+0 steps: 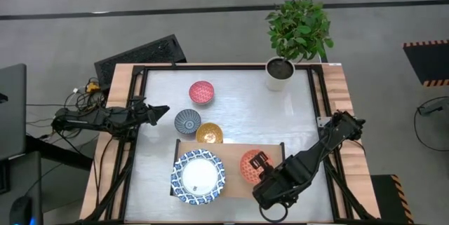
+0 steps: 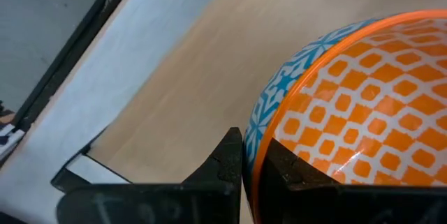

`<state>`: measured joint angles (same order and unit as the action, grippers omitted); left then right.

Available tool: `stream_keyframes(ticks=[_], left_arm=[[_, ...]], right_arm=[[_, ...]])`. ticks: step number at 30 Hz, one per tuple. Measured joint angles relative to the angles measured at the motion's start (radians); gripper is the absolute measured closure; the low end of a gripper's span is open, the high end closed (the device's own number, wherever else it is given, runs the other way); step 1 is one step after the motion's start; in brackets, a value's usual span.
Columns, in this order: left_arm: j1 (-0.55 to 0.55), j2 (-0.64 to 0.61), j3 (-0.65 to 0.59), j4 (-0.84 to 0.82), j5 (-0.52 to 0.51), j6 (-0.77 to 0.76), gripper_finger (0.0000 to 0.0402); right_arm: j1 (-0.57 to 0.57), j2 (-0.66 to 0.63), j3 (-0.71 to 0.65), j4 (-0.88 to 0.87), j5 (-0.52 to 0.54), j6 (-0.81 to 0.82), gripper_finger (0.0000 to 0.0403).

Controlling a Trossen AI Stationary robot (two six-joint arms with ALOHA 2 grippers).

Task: Place and stack bowls onto a shelf
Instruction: Put the orange patterned bowl on the shelf

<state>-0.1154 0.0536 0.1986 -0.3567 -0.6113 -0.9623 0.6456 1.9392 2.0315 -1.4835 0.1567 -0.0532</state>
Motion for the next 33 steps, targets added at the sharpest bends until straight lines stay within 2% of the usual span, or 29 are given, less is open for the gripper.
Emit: stream_keyframes(ticks=[27, 33], left_arm=[[0.0, 0.0, 0.0, -0.03, 0.002, -0.005, 0.0273], [0.0, 0.0, 0.0, -0.031, 0.004, -0.011, 0.0273]], right_arm=[[-0.008, 0.014, 0.0, 0.06, 0.0, 0.029, 0.0363], [-0.014, 0.014, 0.0, 0.041, -0.006, 0.052, 0.0345]])
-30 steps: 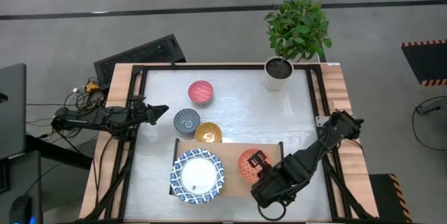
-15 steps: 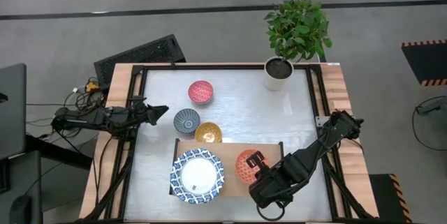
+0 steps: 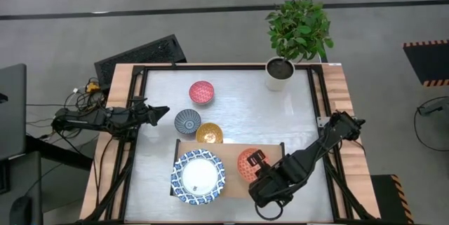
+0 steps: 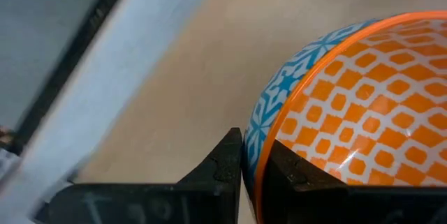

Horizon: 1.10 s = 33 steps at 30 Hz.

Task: Place and stack bowls onto a shelf
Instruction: Put the orange patterned bowl on the shelf

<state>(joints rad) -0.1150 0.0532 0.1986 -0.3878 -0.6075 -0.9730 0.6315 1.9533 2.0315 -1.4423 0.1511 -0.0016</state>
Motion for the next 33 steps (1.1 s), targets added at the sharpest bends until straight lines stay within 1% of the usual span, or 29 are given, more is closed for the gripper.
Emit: stream_keyframes(ticks=[5, 9, 24, 33], left_arm=[[0.0, 0.0, 0.0, -0.006, 0.0, 0.0, 0.0273], [0.0, 0.0, 0.0, -0.007, 0.0, 0.0, 0.0273], [0.0, 0.0, 0.0, -0.011, 0.0, 0.0, 0.0273], [0.0, 0.0, 0.0, -0.012, 0.0, 0.007, 0.0273]], right_arm=[[-0.007, 0.02, 0.0, 0.0, -0.027, 0.002, 0.0352], [-0.006, 0.026, 0.001, 0.004, -0.048, 0.003, 0.0349], [-0.005, 0.024, 0.001, -0.001, -0.048, 0.038, 0.0342], [-0.004, 0.024, 0.001, 0.01, -0.085, 0.02, 0.0341]])
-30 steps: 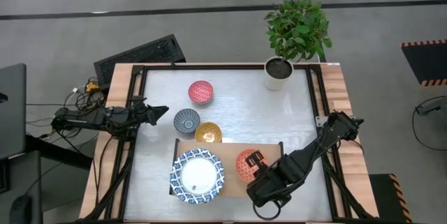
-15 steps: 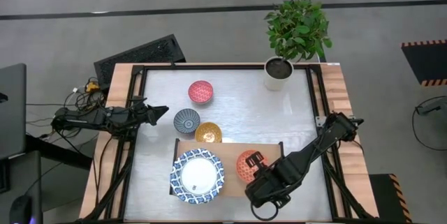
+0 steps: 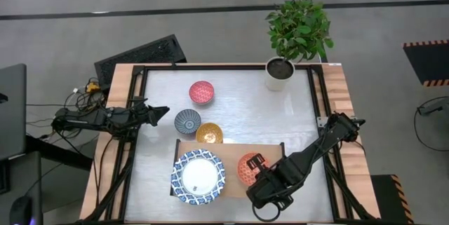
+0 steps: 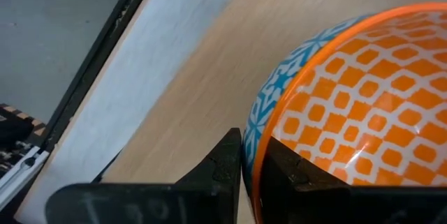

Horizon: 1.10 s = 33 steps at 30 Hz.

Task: Place and stack bowls onto a shelf
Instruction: Put the orange patterned bowl on the shelf, then stack the blue patterned bowl on top of the orange patterned bowl on the shelf

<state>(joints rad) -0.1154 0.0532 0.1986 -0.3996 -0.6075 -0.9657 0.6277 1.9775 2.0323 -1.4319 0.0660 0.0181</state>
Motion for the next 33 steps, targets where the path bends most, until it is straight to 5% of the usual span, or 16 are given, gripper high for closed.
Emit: stream_keyframes(ticks=[6, 17, 26, 33], left_arm=[[0.0, 0.0, 0.0, 0.0, 0.0, 0.0, 0.0273], [0.0, 0.0, 0.0, 0.0, 0.0, -0.001, 0.0273], [0.0, 0.0, 0.0, 0.0, -0.001, -0.002, 0.0273], [0.0, 0.0, 0.0, -0.003, 0.0, -0.013, 0.0273]], right_arm=[[-0.001, 0.0, 0.0, 0.005, -0.02, 0.0, 0.0327], [-0.007, 0.0, 0.009, -0.006, -0.037, 0.054, 0.0213], [-0.05, -0.004, 0.322, -0.103, -0.079, 0.081, 0.0201], [-0.201, -0.137, 0.283, 0.111, 0.19, 0.178, 0.0219]])
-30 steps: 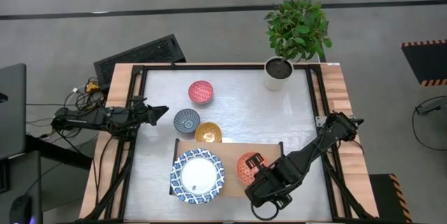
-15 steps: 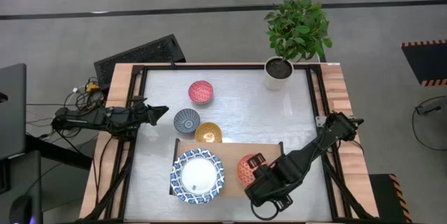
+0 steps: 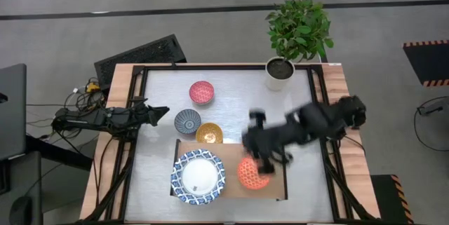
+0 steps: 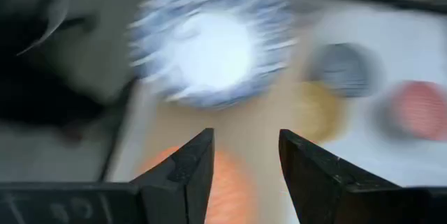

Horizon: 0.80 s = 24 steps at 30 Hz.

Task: Place and stack bowls onto a shelf
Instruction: Stack the blue patterned bowl on top of the orange patterned bowl on the shelf

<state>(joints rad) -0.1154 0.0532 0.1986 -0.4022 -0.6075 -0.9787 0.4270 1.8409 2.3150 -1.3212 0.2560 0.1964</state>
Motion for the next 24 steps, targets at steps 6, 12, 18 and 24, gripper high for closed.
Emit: stream_keyframes(ticks=[6, 12, 18, 24], left_arm=[[0.0, 0.0, 0.0, -0.018, 0.0, -0.002, 0.0273], [0.0, 0.0, 0.0, -0.052, -0.001, -0.006, 0.0273], [0.0, 0.0, 0.0, -0.089, -0.001, -0.013, 0.0273], [0.0, 0.0, 0.0, -0.132, -0.033, -0.05, 0.0273]], right_arm=[[-0.235, 0.008, -0.002, 0.091, 0.058, 0.017, 0.0233], [-0.426, 0.11, -0.002, 0.213, -0.072, -0.054, 0.0236], [-0.52, 0.252, -0.002, 0.303, -0.17, 0.023, 0.0236], [-0.532, 0.379, -0.002, 0.343, -0.216, 0.163, 0.0237]])
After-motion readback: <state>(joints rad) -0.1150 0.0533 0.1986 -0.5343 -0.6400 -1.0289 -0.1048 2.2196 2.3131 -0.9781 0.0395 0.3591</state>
